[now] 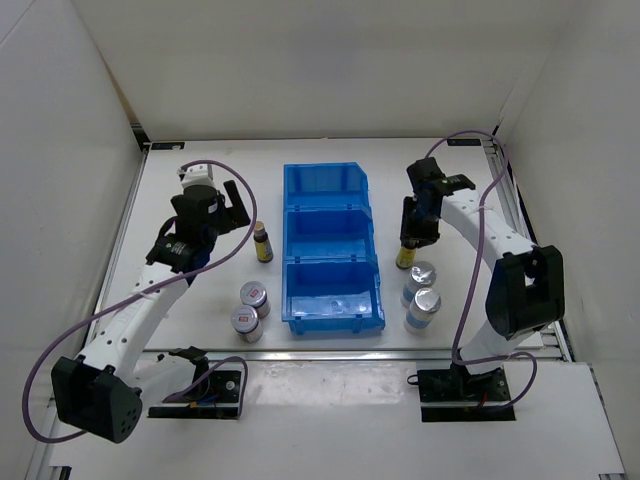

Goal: Organize the condiment bottles

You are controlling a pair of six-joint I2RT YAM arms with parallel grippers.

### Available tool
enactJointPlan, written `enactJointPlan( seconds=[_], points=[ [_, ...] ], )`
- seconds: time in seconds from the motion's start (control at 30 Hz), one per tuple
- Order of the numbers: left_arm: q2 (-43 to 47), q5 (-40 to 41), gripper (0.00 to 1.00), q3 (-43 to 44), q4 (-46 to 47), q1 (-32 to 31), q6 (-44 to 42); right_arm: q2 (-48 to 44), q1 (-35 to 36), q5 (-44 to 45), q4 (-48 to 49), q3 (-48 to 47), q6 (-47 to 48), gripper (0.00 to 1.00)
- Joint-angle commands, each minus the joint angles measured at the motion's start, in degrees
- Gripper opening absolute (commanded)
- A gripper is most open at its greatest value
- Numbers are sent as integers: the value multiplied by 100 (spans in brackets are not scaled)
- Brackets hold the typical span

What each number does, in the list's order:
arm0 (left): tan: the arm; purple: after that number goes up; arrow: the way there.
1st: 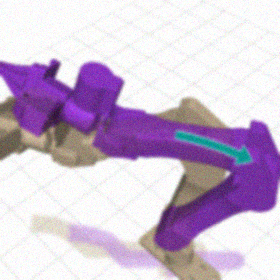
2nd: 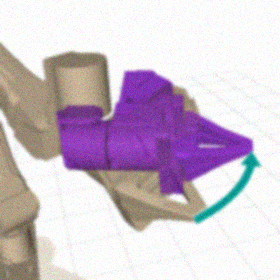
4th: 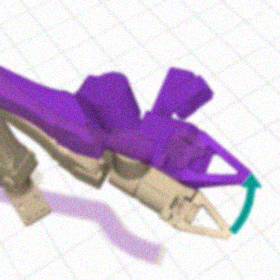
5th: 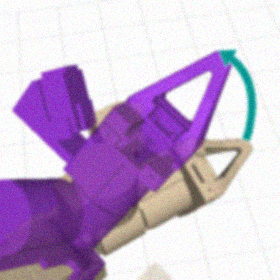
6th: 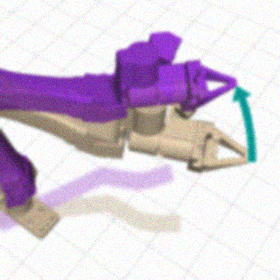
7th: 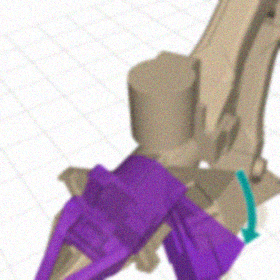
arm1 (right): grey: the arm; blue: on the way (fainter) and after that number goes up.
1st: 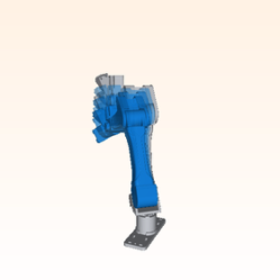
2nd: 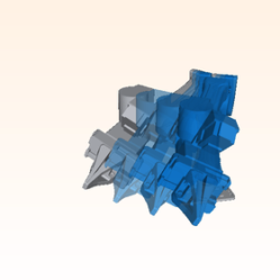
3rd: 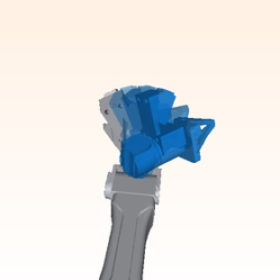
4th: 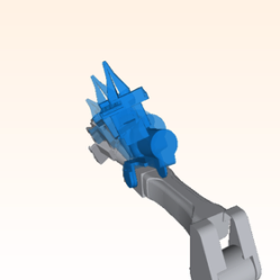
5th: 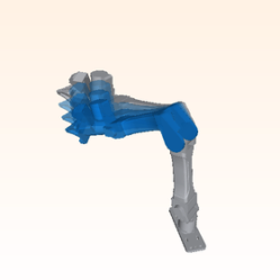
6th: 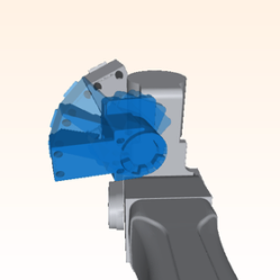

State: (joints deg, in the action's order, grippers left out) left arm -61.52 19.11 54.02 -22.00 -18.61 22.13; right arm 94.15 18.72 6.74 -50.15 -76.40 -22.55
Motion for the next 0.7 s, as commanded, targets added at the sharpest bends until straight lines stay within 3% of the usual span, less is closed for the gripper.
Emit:
enactJointPlan(
  seconds=[0.0, 0.17, 0.37, 0.67],
  points=[
    [-9, 110, 100, -5, 38, -11, 19, -46, -9, 90, 181, -15, -75, 40],
    [-62, 110, 100, -5, 38, -11, 19, -98, -9, 327, 120, -15, -75, 23],
    [-62, 110, 100, -5, 38, -11, 19, -292, -9, 626, -108, -664, -75, 0],
    [-115, 110, 100, -5, 38, -11, 19, 446, 44, 619, -285, -2527, -13, 0]
  ],
)
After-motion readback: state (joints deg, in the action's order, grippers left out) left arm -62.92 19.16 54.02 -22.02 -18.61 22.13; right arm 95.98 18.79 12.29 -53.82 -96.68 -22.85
